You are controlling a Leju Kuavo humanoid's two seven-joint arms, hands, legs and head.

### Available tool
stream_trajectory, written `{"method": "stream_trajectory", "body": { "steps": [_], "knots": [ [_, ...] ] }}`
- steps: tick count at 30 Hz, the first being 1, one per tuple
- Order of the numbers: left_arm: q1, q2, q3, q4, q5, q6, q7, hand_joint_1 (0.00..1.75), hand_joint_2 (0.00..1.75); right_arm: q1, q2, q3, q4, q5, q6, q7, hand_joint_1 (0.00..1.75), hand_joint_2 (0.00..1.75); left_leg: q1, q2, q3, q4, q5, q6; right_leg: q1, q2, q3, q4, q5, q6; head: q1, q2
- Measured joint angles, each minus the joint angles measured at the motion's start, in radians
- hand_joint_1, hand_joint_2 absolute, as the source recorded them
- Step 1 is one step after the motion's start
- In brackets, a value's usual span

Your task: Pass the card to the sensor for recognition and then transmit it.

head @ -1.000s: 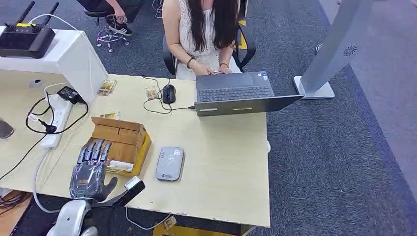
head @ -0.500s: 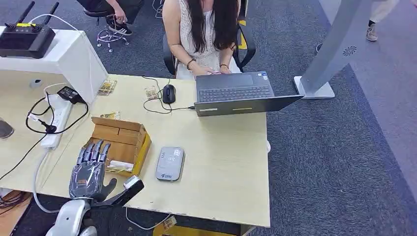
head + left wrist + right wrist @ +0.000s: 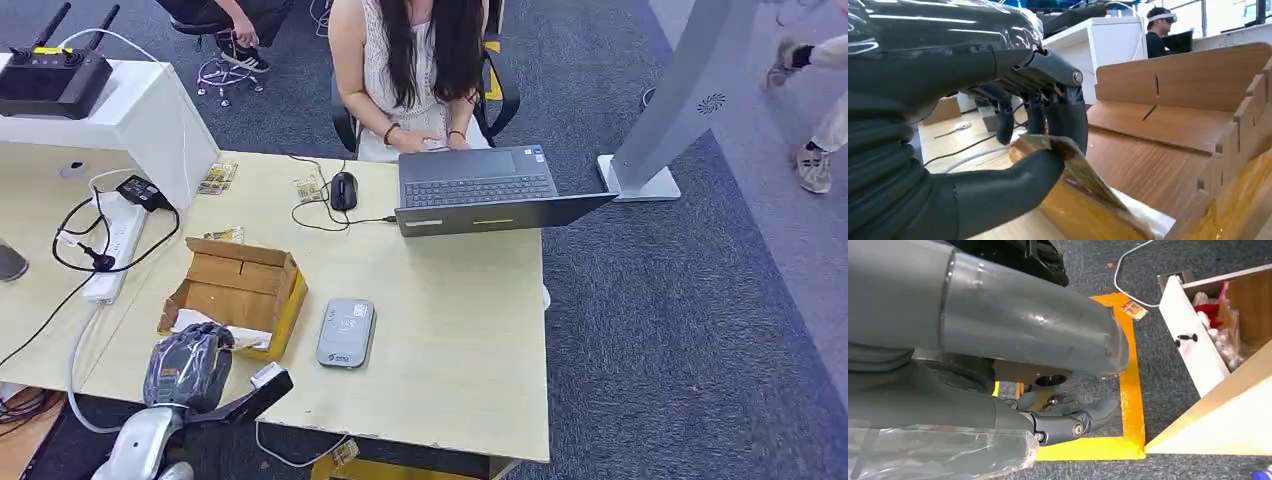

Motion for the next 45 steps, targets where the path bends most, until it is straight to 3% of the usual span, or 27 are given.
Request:
{"method": "stream_trajectory", "body": {
  "steps": [20, 29, 37, 40, 45],
  "knots": [
    [0.005, -0.003, 0.001, -0.004, 0.002, 0.041, 0.029, 1.75, 1.75, 0.0, 0.0, -0.01, 0.0, 0.009, 0.0, -0.001, 0.0, 0.0, 0.0, 0.0, 0.0, 0.0, 0.0, 0.0, 0.0, 0.0, 0.0, 0.0, 0.0, 0.0, 0.0, 0.0],
    [-0.044, -0.01, 0.0, -0.083, -0.007, 0.083, -0.007, 1.75, 1.75, 0.001, 0.001, -0.021, 0.0, 0.018, -0.003, -0.009, 0.0, 0.0, 0.0, 0.0, 0.0, 0.0, 0.0, 0.0, 0.0, 0.0, 0.0, 0.0, 0.001, -0.001, 0.0, 0.0],
    [-0.155, -0.018, -0.022, -0.154, 0.001, 0.071, -0.021, 1.75, 1.75, 0.0, 0.005, -0.031, 0.003, 0.028, -0.004, -0.019, 0.0, 0.0, 0.0, 0.0, 0.001, 0.0, 0.001, 0.0, 0.0, 0.0, 0.0, 0.0, 0.001, -0.001, 0.0, 0.0],
    [-0.231, -0.018, -0.04, -0.154, -0.035, 0.068, 0.012, 1.75, 1.75, -0.001, 0.005, -0.031, 0.003, 0.05, -0.003, -0.012, 0.0, 0.0, 0.0, -0.001, 0.0, 0.0, 0.002, 0.001, 0.0, -0.002, 0.0, 0.0, 0.001, -0.001, 0.0, 0.0],
    [-0.423, -0.024, -0.056, -0.043, -0.115, 0.1, 0.069, 1.75, 1.75, -0.017, 0.01, -0.029, 0.006, 0.079, 0.001, 0.011, 0.0, 0.0, 0.0, -0.001, 0.0, 0.0, 0.004, 0.0, 0.0, -0.002, 0.0, 0.0, 0.003, 0.0, 0.0, 0.0]
  ]
}}
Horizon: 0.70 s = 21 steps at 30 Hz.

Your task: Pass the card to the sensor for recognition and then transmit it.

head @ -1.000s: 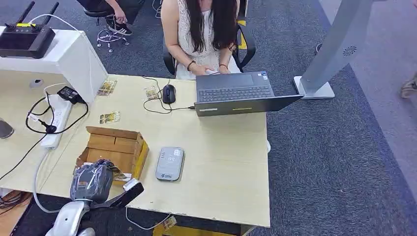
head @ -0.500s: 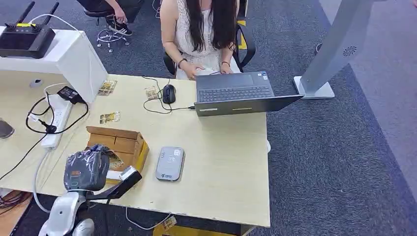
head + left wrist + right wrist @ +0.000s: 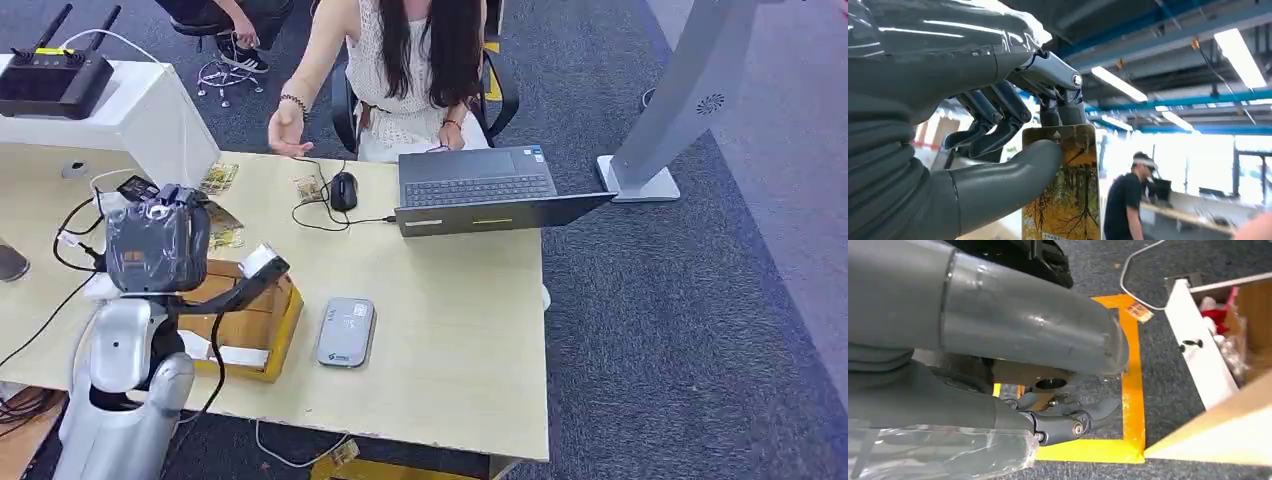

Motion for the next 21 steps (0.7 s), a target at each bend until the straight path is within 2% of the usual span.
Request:
{"method": "stream_trajectory", "body": {
  "steps": [7, 12, 13, 21],
  "knots": [
    [-0.277, -0.003, -0.004, 0.272, -0.067, -0.026, 0.033, 1.75, 1.75, -0.014, 0.004, 0.005, 0.003, 0.016, 0.016, 0.028, 0.0, 0.0, 0.0, 0.0, 0.0, 0.0, 0.002, -0.001, 0.0, 0.001, -0.001, 0.0, 0.002, -0.001, 0.0, 0.0],
    [-0.373, -0.005, -0.019, 0.401, -0.069, -0.025, 0.035, 1.75, 1.75, -0.014, 0.004, 0.006, 0.007, 0.015, 0.015, 0.029, 0.0, 0.0, 0.0, 0.001, 0.0, 0.0, 0.002, -0.001, 0.0, 0.001, -0.001, 0.0, 0.002, -0.001, -0.001, 0.0],
    [-0.381, -0.007, -0.021, 0.417, -0.069, -0.025, 0.034, 0.0, 1.75, -0.014, 0.004, 0.006, 0.007, 0.014, 0.014, 0.029, 0.0, 0.0, 0.0, 0.001, 0.0, 0.0, 0.002, -0.001, 0.0, 0.002, -0.001, 0.0, 0.002, -0.001, 0.0, 0.0],
    [-0.392, -0.011, -0.022, 0.481, -0.048, -0.019, 0.015, 0.0, 1.75, -0.014, 0.004, 0.006, 0.009, 0.012, 0.016, 0.028, 0.0, 0.0, 0.0, 0.001, -0.001, 0.0, 0.002, -0.001, 0.0, 0.001, -0.001, 0.0, 0.002, -0.001, 0.0, 0.0]
  ]
}}
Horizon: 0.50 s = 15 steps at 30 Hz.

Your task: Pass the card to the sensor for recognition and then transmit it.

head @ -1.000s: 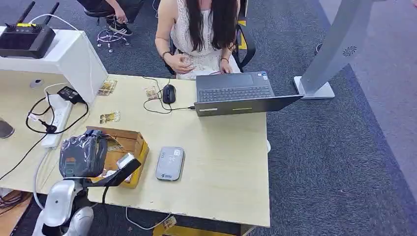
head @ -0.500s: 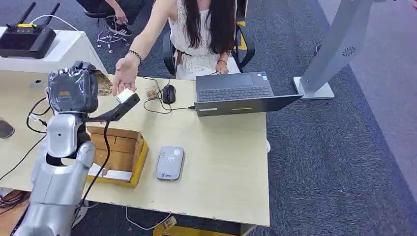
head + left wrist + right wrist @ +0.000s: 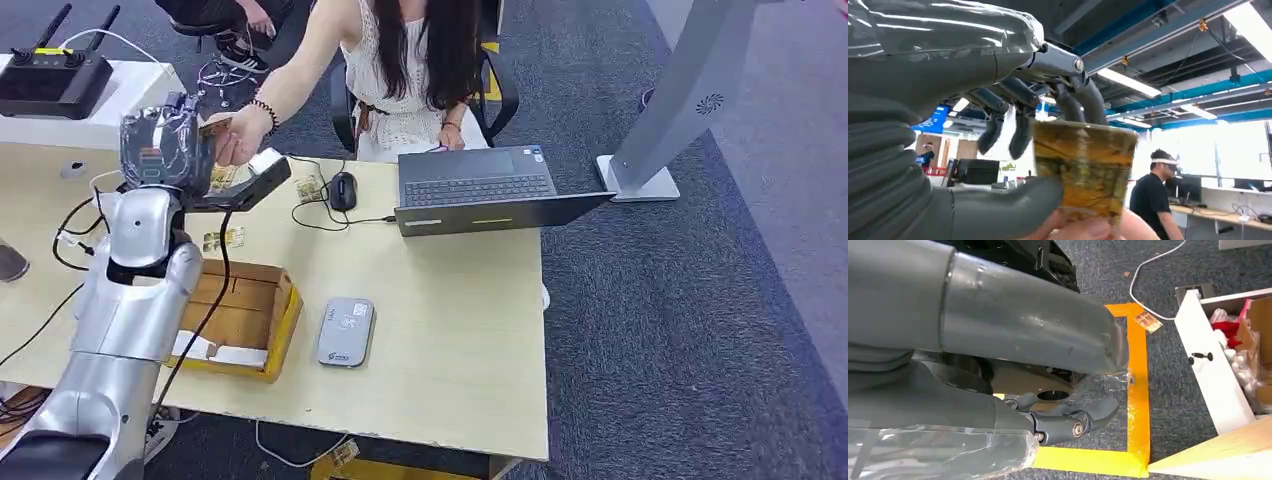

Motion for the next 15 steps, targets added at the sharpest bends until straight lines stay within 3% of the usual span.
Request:
{"method": "stream_trajectory", "body": {
  "steps": [8, 12, 15],
  "knots": [
    [0.044, 0.008, 0.0, -0.028, 0.086, 0.023, -0.05, 0.0, 1.75, 0.001, 0.0, 0.0, 0.002, -0.01, -0.001, -0.008, 0.0, 0.0, 0.0, 0.0, 0.0, 0.0, 0.0, 0.0, 0.0, 0.0, 0.0, 0.0, 0.0, 0.0, 0.0, 0.0],
    [0.135, 0.011, 0.002, -0.135, 0.171, 0.027, -0.117, 0.0, 1.75, 0.005, 0.0, -0.002, 0.002, -0.029, -0.003, -0.028, 0.0, 0.0, 0.0, 0.0, -0.001, 0.0, 0.0, 0.0, 0.0, 0.0, 0.0, 0.0, 0.0, 0.0, 0.0, 0.0],
    [0.255, 0.04, 0.008, -0.279, 0.267, 0.034, -0.188, 0.0, 1.75, 0.015, 0.0, -0.013, 0.002, -0.054, -0.005, -0.054, 0.0, 0.0, 0.0, 0.001, -0.001, -0.001, -0.002, 0.0, 0.0, 0.002, 0.0, 0.0, -0.001, 0.0, 0.0, 0.0]
  ]
}}
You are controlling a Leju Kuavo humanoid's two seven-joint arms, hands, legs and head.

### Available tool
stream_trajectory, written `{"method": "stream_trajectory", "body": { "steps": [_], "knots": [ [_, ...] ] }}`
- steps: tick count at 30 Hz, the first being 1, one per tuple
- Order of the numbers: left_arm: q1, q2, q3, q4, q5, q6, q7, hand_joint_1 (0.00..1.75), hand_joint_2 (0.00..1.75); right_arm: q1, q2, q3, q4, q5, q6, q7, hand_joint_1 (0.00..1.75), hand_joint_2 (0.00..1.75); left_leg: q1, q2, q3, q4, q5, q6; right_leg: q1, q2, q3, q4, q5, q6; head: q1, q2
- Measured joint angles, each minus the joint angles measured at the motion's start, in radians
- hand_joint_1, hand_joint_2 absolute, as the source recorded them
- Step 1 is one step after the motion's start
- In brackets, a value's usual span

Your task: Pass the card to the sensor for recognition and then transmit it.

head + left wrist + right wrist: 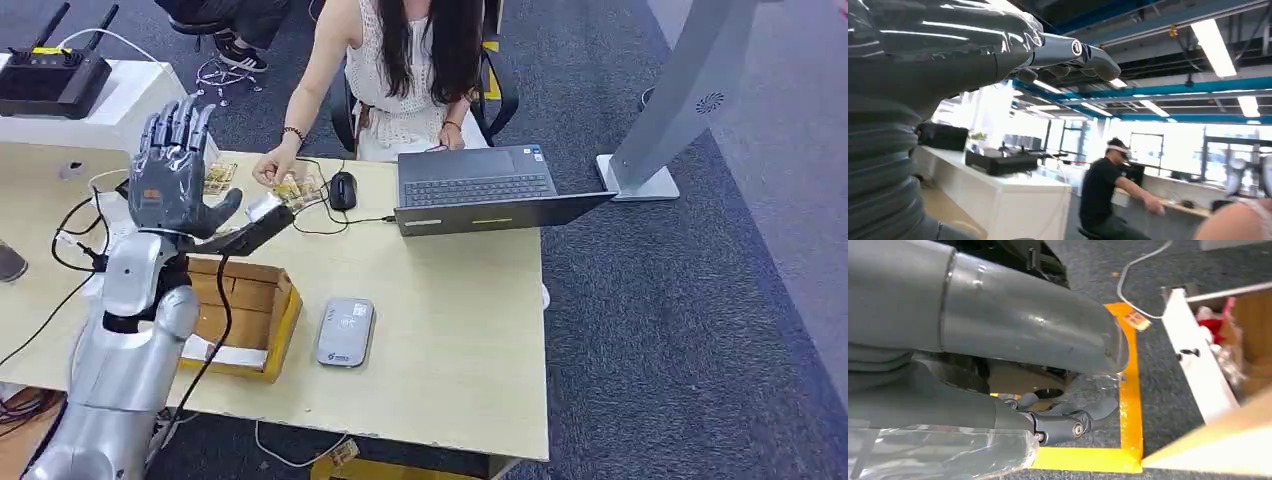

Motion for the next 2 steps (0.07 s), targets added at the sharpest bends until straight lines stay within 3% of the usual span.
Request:
{"method": "stream_trajectory", "body": {
  "steps": [2],
  "knots": [
    [0.114, 0.043, 0.021, -0.109, 0.099, 0.013, -0.061, 0.0, 1.75, 0.011, 0.0, -0.015, 0.0, -0.016, -0.001, -0.019, 0.0, 0.0, 0.0, 0.003, 0.001, -0.001, -0.001, 0.0, 0.0, 0.003, 0.0, 0.0, -0.001, 0.0, 0.0, 0.0]
  ]
}}
